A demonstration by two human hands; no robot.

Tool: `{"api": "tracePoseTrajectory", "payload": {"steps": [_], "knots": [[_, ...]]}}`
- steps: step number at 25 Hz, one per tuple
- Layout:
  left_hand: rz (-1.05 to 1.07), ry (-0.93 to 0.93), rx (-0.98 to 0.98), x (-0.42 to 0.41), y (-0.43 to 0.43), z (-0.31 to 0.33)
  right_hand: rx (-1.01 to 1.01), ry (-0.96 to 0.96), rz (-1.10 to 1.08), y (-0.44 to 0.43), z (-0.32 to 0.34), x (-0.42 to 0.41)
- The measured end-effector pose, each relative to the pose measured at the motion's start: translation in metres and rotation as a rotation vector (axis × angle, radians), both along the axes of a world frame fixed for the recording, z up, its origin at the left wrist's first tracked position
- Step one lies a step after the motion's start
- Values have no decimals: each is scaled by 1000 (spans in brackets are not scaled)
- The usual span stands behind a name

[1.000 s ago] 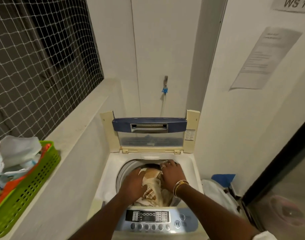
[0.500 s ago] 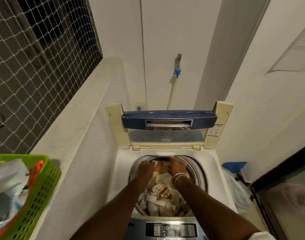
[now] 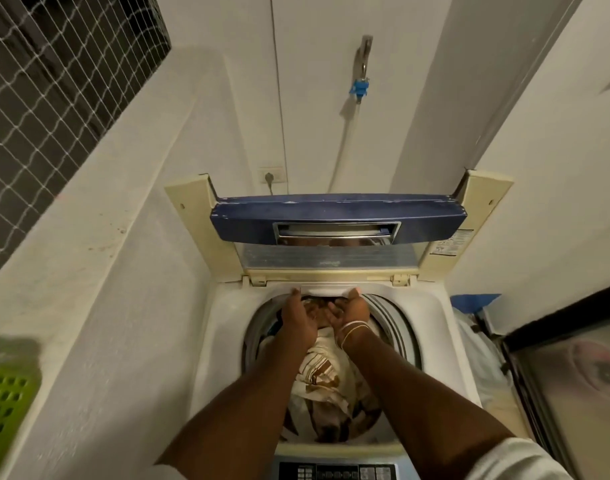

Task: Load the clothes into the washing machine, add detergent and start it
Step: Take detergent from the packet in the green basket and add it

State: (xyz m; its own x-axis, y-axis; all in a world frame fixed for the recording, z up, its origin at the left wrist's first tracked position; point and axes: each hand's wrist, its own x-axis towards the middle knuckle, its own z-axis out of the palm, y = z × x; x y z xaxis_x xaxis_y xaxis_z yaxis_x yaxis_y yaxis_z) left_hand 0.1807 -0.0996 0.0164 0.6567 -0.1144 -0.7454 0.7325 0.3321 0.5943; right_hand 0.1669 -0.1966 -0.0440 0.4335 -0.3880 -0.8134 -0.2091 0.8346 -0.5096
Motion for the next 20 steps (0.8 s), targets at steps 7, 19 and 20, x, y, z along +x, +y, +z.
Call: {"api": "tracePoseTrajectory", "payload": {"steps": [7, 19, 20], "knots": [[176, 93, -100, 19, -27, -61, 13, -22, -61, -9, -6, 11], [62, -51, 110, -10, -23, -98, -168, -30, -40, -2, -33, -22], [63, -46, 141, -10, -22, -99, -201, -15, -19, -5, -29, -24]]}}
